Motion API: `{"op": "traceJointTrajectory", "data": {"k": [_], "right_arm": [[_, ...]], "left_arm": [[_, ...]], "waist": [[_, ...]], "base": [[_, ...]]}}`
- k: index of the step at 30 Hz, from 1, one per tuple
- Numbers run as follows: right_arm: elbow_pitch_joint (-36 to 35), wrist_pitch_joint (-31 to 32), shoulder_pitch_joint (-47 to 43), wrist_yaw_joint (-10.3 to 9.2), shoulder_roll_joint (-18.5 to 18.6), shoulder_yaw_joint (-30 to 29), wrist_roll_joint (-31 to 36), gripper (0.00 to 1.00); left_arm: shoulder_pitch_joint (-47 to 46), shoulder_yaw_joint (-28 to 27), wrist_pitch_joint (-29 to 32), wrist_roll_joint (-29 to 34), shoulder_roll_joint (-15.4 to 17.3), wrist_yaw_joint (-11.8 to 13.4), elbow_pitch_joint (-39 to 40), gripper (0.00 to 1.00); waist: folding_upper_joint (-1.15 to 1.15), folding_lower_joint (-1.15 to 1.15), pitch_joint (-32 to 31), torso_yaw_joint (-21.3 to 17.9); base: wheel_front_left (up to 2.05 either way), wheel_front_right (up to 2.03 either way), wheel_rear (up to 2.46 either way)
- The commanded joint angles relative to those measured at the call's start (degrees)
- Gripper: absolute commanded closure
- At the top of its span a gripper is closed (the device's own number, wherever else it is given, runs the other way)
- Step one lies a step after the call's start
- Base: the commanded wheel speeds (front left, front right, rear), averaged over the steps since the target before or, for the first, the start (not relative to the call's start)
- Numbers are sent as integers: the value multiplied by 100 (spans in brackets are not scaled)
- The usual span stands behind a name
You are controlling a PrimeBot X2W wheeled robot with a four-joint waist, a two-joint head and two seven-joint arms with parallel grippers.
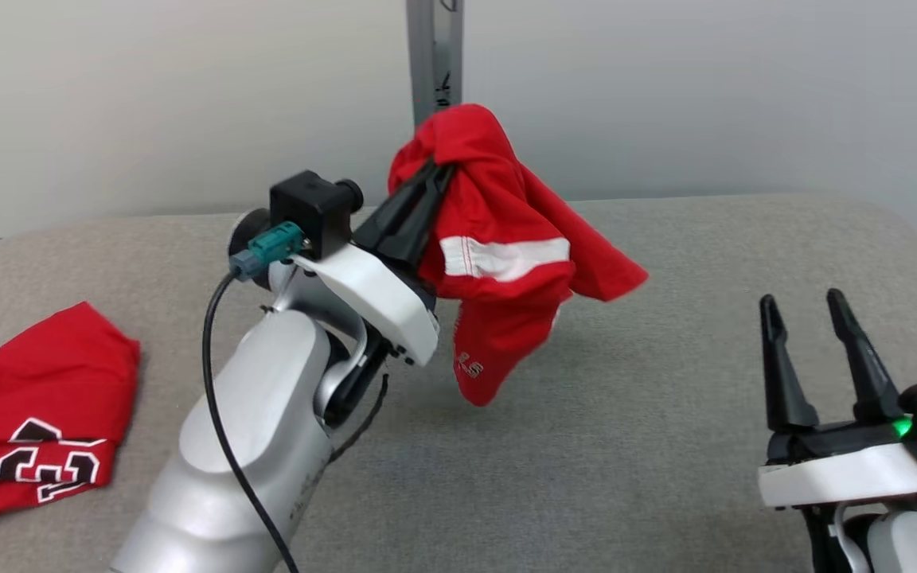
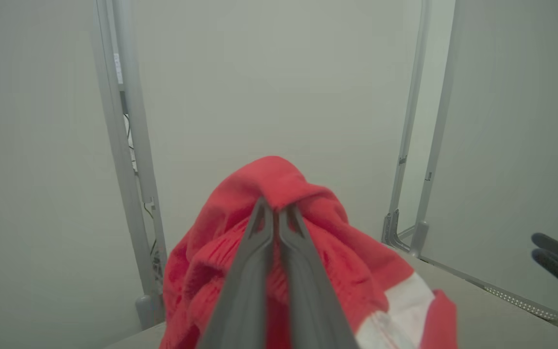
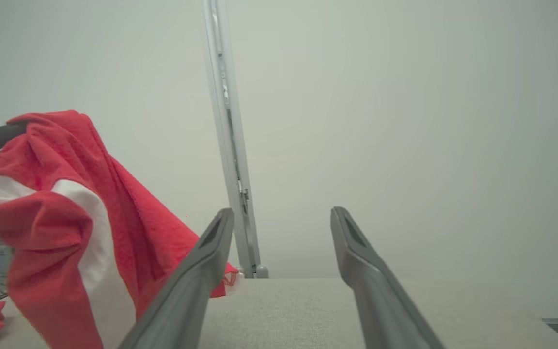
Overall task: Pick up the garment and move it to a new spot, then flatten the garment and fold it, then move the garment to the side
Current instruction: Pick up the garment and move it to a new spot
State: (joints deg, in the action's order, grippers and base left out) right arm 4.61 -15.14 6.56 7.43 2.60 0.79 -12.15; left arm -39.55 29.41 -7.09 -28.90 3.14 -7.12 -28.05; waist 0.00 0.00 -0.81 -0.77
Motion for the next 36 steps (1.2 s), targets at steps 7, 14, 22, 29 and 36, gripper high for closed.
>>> {"op": "traceJointTrajectory", "data": {"k": [7,14,22,29,36], "right_arm": [[-48,-18,95,12,40,-275,93,0],[-68,-18,143,12,42,-260,5,0],[-8,-19,240,12,43,-9,-109,0],[58,-18,202,12,43,57,-116,0],[79,-18,20,12,43,-10,-19,0]], "left_arm": [[374,594,-192,-358,-20,359,100,100],[171,1483,-493,-539,-6,822,-433,100],[4,2266,-706,-702,-8,1125,-1513,59],[-120,2366,-793,-1070,-10,1151,-1835,0],[220,1832,-795,-822,105,1062,-1541,0]], "waist": [[0,0,175,-993],[0,0,485,-1512],[0,0,748,-1704],[0,0,665,-1396],[0,0,321,-744]], "base": [[0,0,0],[0,0,0],[0,0,0],[0,0,0],[0,0,0]]}}
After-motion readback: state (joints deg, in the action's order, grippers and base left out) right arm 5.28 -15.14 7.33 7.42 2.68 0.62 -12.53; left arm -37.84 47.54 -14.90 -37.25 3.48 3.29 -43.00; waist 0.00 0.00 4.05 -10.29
